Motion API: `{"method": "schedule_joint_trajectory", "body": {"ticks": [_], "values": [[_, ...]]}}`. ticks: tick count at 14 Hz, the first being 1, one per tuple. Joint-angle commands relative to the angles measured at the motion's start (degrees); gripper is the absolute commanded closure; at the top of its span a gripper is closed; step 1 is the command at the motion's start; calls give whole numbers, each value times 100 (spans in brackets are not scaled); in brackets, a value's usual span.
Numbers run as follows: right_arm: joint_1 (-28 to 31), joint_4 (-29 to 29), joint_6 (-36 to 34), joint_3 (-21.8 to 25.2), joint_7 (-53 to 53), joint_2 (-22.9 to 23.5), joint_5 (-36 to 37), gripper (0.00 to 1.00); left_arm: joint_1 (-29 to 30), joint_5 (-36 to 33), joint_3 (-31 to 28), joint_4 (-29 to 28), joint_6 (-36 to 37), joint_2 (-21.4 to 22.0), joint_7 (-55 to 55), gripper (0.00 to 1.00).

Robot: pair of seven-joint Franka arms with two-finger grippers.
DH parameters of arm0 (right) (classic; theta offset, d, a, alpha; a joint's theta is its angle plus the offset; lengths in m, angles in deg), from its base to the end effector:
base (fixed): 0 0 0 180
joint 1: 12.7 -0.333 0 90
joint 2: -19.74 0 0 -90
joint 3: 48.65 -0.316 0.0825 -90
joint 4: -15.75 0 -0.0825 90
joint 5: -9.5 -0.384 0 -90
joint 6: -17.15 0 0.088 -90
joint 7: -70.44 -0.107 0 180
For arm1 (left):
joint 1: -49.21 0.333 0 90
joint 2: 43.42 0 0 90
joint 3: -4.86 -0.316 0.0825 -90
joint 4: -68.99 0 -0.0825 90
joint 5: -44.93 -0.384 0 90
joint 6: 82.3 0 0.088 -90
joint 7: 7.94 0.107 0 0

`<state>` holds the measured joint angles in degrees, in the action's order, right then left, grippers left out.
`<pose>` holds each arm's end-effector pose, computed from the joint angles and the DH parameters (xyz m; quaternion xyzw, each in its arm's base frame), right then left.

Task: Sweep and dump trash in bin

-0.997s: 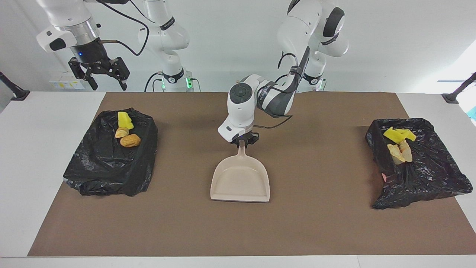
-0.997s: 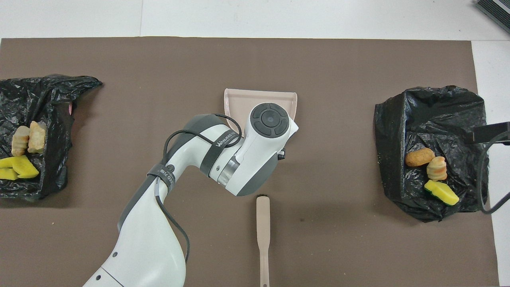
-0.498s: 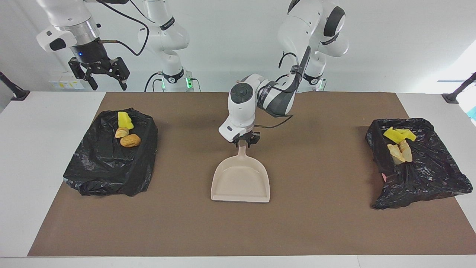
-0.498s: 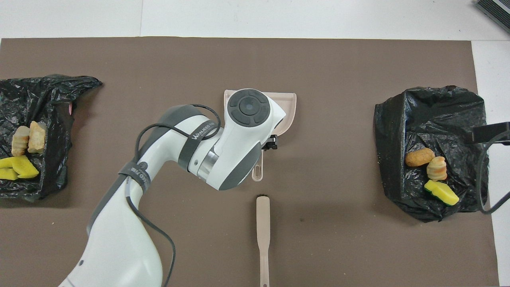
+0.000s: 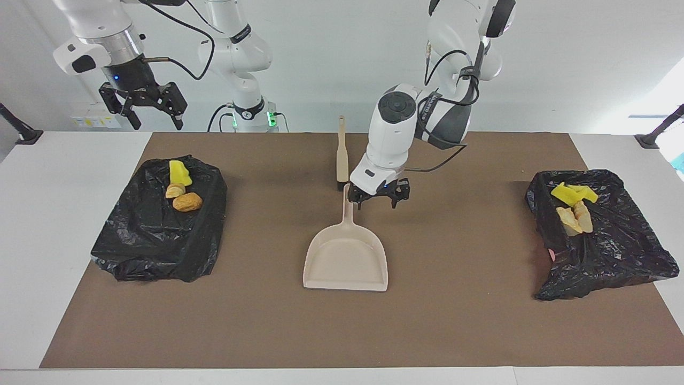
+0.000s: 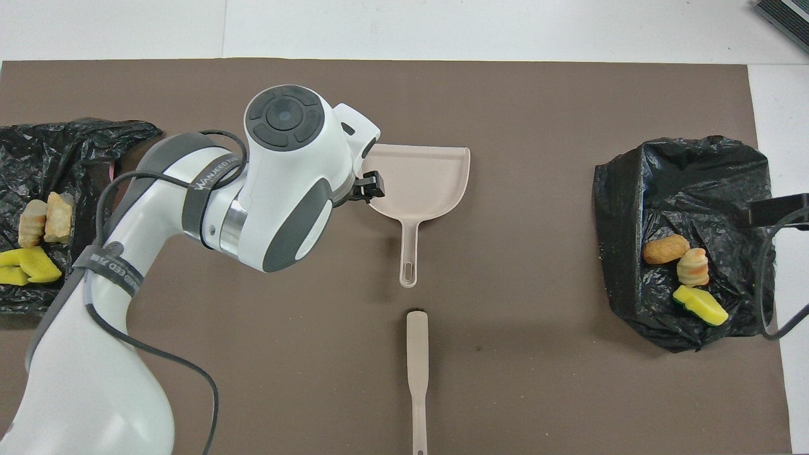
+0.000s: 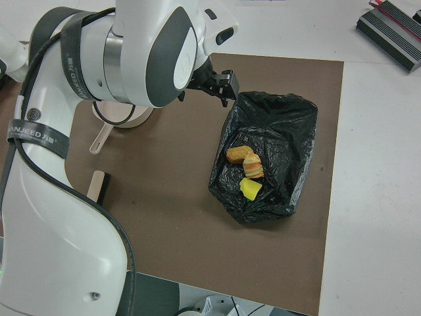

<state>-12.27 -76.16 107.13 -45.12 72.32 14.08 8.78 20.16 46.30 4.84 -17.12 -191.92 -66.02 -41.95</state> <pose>0.5223 -0.0367 0.6619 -0.9993 0.0179 -0.0329 0.0077 0.5915 -0.3303 0.4424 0.9988 0.0473 0.0009 0.0137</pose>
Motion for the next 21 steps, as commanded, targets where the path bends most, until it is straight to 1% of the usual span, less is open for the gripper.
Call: {"method": "schedule_joint_trajectory", "body": {"ticks": [1, 6, 9, 12, 16, 19, 21], "values": [[36, 15, -32, -37, 120, -49, -7, 0, 390, 30, -95, -72, 107, 291, 366, 0], [36, 6, -85, -37, 163, -57, -16, 0, 1400, 74, -113, -29, 519, 616, 1921, 0], [18, 6, -33, -81, 93, -57, -16, 0, 1805, 74, -139, 68, 897, 722, 2835, 0], [1, 6, -24, -125, 67, -57, -7, 0, 2201, 83, -139, 59, 1161, 994, 3566, 0], [1, -2, -24, -125, 76, -57, -16, 0, 2526, 83, -235, -72, 1513, 1424, 3769, 0], [10, -2, -32, -116, 84, -66, -16, 0, 2957, 91, -245, -64, 1523, 1469, 4165, 0], [10, -11, -59, -116, 84, -66, -16, 0, 2967, 92, -245, -46, 1513, 1461, 3903, 0]]}}
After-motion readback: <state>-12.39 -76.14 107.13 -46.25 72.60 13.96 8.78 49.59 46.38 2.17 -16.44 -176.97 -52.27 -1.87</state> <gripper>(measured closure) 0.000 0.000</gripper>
